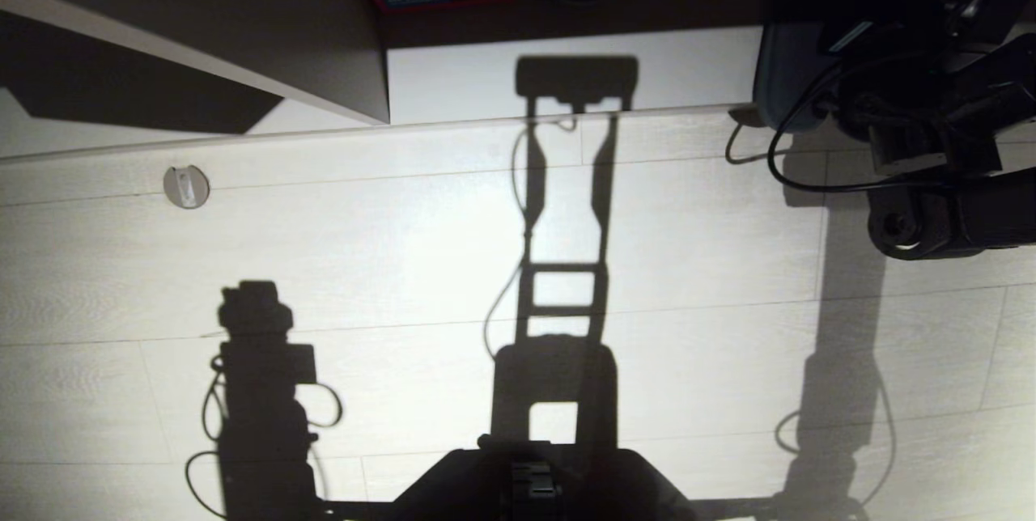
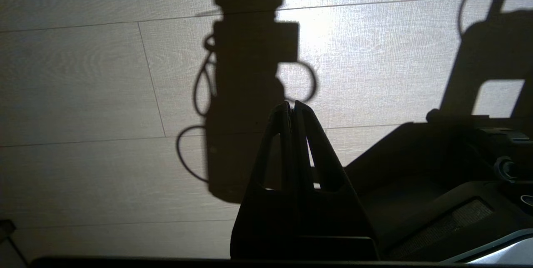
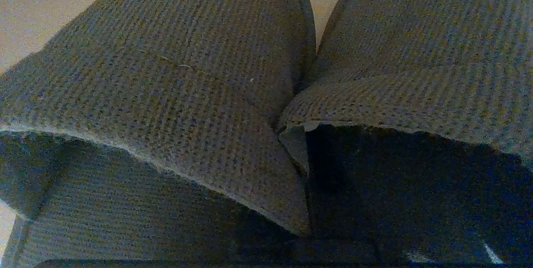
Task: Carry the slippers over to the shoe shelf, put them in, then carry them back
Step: Pick up the slippers in the shoe cabinet
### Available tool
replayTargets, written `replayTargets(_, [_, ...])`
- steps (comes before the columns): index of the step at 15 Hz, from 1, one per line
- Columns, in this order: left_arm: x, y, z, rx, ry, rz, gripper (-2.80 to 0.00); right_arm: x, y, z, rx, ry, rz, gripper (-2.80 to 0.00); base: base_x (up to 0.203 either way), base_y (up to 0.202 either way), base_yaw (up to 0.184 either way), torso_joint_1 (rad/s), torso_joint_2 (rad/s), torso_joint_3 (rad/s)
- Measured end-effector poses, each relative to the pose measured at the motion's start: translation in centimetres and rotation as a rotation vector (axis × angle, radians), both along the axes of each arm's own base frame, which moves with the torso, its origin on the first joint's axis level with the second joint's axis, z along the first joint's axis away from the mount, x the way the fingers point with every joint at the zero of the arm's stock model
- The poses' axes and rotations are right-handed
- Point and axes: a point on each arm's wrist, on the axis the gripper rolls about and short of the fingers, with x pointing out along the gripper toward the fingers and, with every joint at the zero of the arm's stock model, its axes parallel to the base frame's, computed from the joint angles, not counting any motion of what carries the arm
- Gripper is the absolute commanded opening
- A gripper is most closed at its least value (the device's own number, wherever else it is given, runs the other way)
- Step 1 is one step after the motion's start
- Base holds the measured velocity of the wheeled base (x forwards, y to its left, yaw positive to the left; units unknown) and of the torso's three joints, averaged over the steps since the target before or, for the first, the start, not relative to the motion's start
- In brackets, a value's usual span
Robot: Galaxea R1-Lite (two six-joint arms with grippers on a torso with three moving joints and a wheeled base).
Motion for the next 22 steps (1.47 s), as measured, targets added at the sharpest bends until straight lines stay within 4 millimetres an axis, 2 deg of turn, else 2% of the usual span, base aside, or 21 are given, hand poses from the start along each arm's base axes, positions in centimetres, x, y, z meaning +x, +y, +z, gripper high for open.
replayTargets(5, [0.0,0.0,0.0,0.0,0.0,0.0,-2.8,-1.4,0.0,-0.3,0.001,0.047,0.001,-2.8,0.0,0.0,0.0,0.0,0.0,0.0])
replayTargets(8, [0.0,0.0,0.0,0.0,0.0,0.0,-2.8,-3.0,-0.1,-0.8,0.001,0.096,0.0,-2.8,0.0,0.0,0.0,0.0,0.0,0.0])
replayTargets(10, [0.0,0.0,0.0,0.0,0.0,0.0,-2.8,-5.3,0.0,-1.3,-0.001,0.143,0.004,-2.8,0.0,0.0,0.0,0.0,0.0,0.0])
replayTargets(17, [0.0,0.0,0.0,0.0,0.0,0.0,-2.8,-13.6,1.0,-0.2,-0.004,0.173,0.044,-2.8,0.0,0.0,0.0,0.0,0.0,0.0])
replayTargets(21, [0.0,0.0,0.0,0.0,0.0,0.0,-2.8,-17.3,1.1,-1.3,-0.015,0.235,0.063,-2.8,0.0,0.0,0.0,0.0,0.0,0.0])
replayTargets(22, [0.0,0.0,0.0,0.0,0.0,0.0,-2.8,-18.0,1.1,-2.1,-0.02,0.262,0.065,-2.8,0.0,0.0,0.0,0.0,0.0,0.0])
